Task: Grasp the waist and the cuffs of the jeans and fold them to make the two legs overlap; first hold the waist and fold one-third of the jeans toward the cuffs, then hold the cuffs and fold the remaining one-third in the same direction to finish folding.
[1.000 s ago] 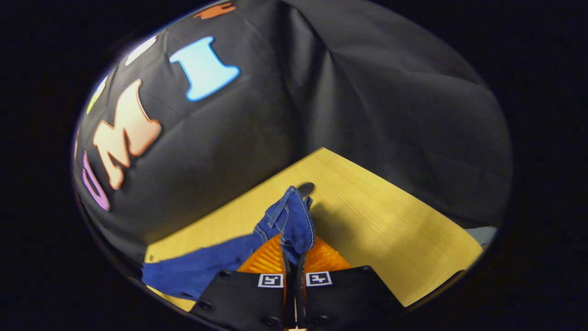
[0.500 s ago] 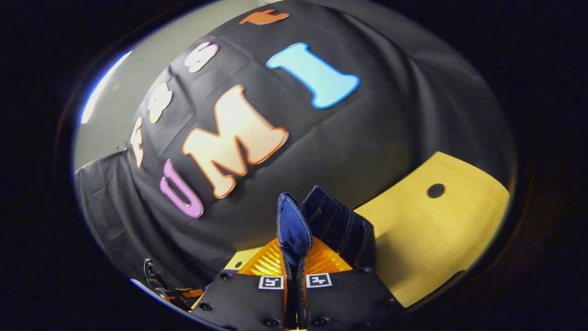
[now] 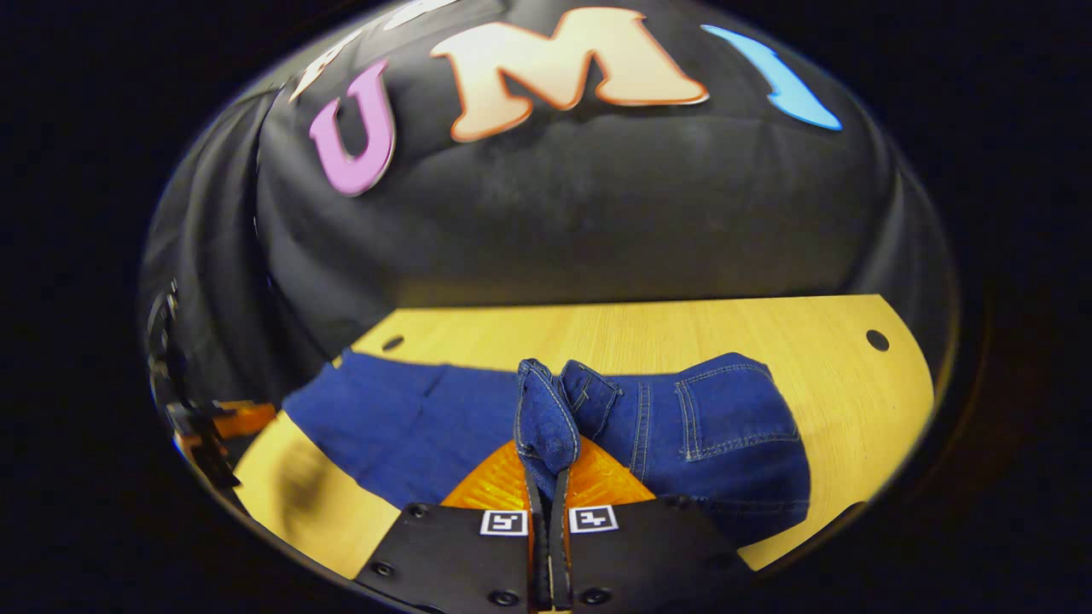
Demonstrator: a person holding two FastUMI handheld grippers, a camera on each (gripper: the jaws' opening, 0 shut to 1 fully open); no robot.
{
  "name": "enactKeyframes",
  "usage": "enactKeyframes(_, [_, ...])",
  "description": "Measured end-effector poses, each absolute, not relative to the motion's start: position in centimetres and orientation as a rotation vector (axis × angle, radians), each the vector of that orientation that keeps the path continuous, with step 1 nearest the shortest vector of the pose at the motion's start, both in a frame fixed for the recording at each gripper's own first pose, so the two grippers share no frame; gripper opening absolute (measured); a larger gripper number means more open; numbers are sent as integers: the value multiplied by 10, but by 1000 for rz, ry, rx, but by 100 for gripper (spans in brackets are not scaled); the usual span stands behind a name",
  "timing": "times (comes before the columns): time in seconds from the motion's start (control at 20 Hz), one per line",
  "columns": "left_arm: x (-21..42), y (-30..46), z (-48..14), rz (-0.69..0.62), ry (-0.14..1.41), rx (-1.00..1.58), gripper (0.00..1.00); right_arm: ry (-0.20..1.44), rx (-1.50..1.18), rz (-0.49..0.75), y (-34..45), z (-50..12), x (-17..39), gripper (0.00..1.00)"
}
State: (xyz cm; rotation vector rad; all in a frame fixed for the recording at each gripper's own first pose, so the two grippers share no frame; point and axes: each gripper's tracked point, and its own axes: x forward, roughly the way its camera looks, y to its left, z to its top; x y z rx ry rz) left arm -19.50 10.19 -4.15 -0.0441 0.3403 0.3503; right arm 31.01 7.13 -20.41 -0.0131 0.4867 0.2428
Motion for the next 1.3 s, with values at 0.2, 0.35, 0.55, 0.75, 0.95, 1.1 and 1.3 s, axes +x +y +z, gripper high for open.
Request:
enactKeyframes(0.2, [-190, 141, -42, 363, 335, -41, 95, 474, -170, 215, 74, -220, 308, 7])
enactKeyframes(0.35, [-178, 165, -43, 341, 338, -41, 95, 503, -146, 237, 82, -227, 304, 15])
enactKeyframes(0.55, [-152, 190, -48, 294, 351, -76, 92, 534, -52, 274, 102, -232, 294, 60])
enactKeyframes(0.75, [-115, 201, -60, 250, 392, -60, 93, 522, 32, 296, 119, -209, 271, 99])
enactKeyframes(0.95, [-89, 204, -82, 214, 459, -35, 94, 508, 76, 226, 90, -179, 243, 98])
enactKeyframes(1.1, [-89, 206, -82, 207, 465, -16, 95, 512, 108, 144, 55, -164, 225, 99])
enactKeyframes(1.3, [-87, 200, -84, 193, 479, 1, 94, 497, 117, 24, 4, -150, 202, 99])
